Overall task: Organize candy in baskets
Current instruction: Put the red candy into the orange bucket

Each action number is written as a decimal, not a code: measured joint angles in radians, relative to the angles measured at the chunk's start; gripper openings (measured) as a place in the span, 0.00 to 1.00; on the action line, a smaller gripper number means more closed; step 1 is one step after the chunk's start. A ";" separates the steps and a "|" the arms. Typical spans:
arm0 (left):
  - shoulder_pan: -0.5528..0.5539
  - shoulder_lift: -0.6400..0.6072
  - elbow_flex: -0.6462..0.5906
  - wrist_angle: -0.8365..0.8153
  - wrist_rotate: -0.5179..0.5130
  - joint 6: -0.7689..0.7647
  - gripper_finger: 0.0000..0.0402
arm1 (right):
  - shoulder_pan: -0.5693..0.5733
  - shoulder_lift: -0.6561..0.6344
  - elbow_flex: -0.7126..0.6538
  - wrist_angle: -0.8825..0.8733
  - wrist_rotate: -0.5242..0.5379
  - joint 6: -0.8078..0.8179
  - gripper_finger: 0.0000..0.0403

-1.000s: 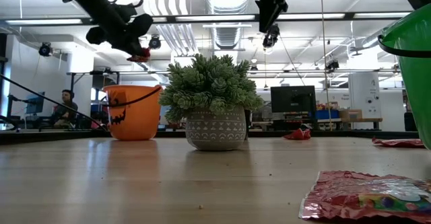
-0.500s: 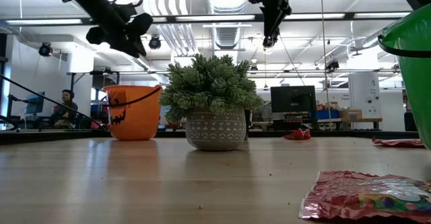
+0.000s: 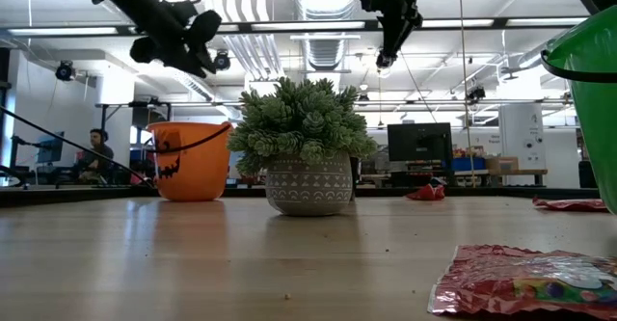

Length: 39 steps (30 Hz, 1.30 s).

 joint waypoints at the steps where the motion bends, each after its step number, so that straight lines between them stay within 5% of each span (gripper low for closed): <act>1: 0.000 -0.001 0.000 0.017 0.023 0.006 0.28 | -0.008 0.000 -0.004 0.001 -0.018 0.011 0.29; 6: -0.001 -0.009 0.000 0.062 0.094 0.036 0.28 | -0.044 0.001 -0.063 0.001 -0.061 0.044 0.29; 24: 0.000 -0.012 0.000 0.059 0.098 0.096 0.28 | -0.051 -0.006 -0.338 0.001 -0.097 0.164 0.38; 28: 0.000 -0.015 0.000 0.059 0.098 0.097 0.28 | -0.051 -0.045 -0.391 0.001 -0.226 0.237 0.39; 39: 0.000 -0.023 0.000 0.060 0.161 0.115 0.28 | -0.005 -0.222 -0.701 -0.002 -0.241 0.312 0.39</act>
